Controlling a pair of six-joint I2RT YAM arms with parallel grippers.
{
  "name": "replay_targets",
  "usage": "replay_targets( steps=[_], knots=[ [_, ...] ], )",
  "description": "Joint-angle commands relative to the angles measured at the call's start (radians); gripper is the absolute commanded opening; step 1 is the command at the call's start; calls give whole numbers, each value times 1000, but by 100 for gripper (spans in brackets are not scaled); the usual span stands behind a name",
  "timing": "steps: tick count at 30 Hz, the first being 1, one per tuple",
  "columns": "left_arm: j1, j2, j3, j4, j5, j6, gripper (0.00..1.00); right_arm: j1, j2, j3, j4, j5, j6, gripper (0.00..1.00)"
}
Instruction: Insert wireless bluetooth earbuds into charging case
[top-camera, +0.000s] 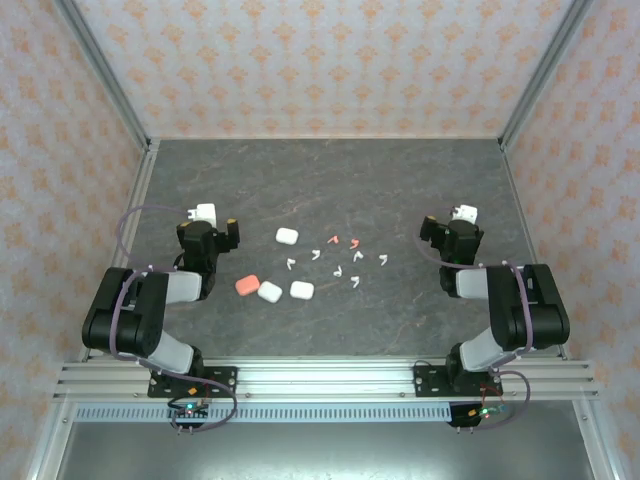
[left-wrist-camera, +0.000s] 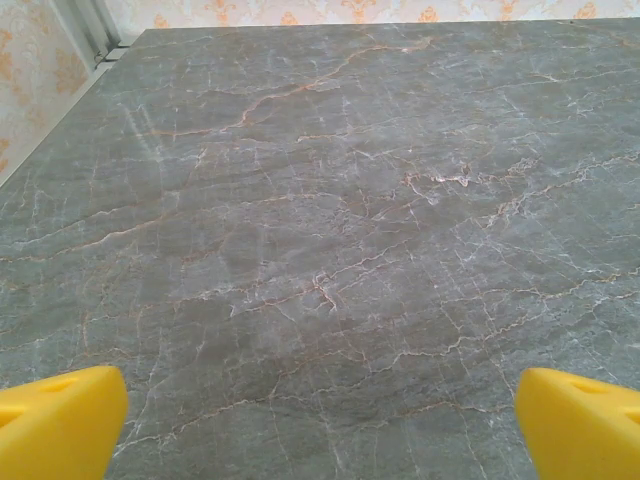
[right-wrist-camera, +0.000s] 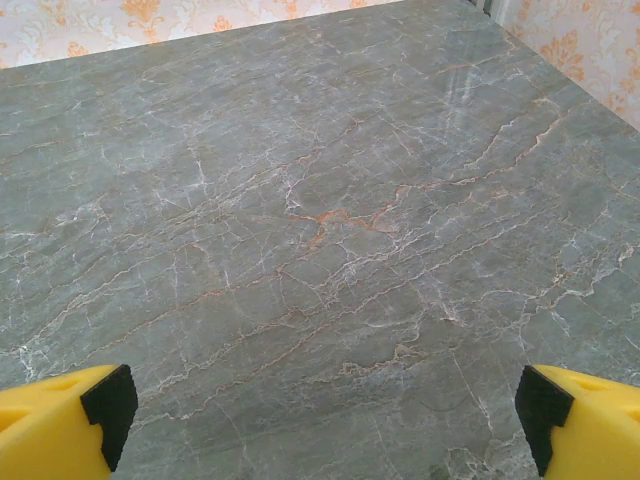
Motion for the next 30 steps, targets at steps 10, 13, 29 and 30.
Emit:
replay_targets(
  steps=[10, 13, 29, 30],
  knots=[
    [-1, -9, 24, -9, 5, -7, 100, -4, -6, 16, -2, -9, 7, 99],
    [0, -9, 24, -9, 6, -7, 100, -4, -5, 16, -3, -8, 6, 99],
    [0, -214, 193, -439, -29, -59, 100, -4, -107, 127, -280, 60, 34, 97],
    [-1, -259, 218, -496, -7, -84, 100, -4, -138, 150, -343, 63, 42, 97]
  ],
)
